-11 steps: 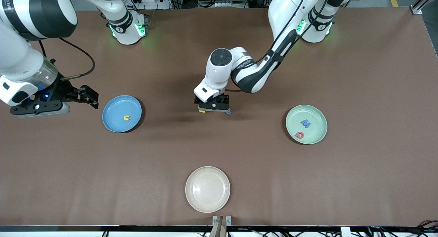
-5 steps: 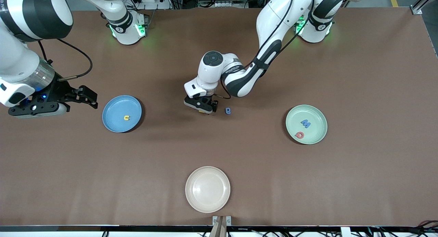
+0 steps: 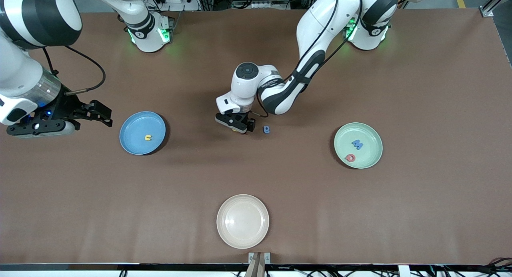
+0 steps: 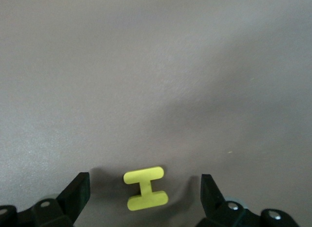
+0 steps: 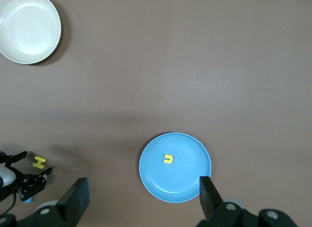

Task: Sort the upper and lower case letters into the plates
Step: 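Lower the left gripper and grasp the yellow H, then drop the H on the green plate while the right gripper reaches the blue m, then carry the blue m to the blue plate while the left gripper reaches letters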

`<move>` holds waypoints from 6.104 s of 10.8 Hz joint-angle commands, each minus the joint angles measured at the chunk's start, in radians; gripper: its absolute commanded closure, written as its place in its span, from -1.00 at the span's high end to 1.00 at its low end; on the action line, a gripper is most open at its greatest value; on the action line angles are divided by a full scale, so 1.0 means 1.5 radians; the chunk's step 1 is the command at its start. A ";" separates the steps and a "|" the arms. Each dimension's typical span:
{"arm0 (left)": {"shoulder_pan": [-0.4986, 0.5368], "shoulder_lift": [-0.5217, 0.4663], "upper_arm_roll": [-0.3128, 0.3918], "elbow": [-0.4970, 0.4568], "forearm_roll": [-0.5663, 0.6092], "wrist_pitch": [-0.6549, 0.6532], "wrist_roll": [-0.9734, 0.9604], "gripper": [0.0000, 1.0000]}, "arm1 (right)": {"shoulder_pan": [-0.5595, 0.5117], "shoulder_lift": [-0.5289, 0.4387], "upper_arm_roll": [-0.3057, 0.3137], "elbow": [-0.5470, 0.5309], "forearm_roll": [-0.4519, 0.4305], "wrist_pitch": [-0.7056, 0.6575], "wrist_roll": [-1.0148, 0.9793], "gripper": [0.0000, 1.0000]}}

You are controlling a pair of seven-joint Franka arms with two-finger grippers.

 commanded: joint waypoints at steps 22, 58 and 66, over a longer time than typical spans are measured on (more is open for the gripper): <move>0.026 -0.064 0.008 0.019 -0.086 -0.224 -0.011 -1.00 | 0.006 -0.002 0.030 0.019 0.018 -0.061 0.010 1.00; 0.324 -0.221 -0.042 -0.161 -0.340 -0.419 0.270 1.00 | 0.251 0.337 0.255 -0.228 -0.122 0.478 0.612 -0.27; 0.274 -0.303 -0.091 -0.309 -0.340 -0.256 0.070 1.00 | 0.140 0.205 0.237 -0.229 -0.117 0.317 0.487 -1.00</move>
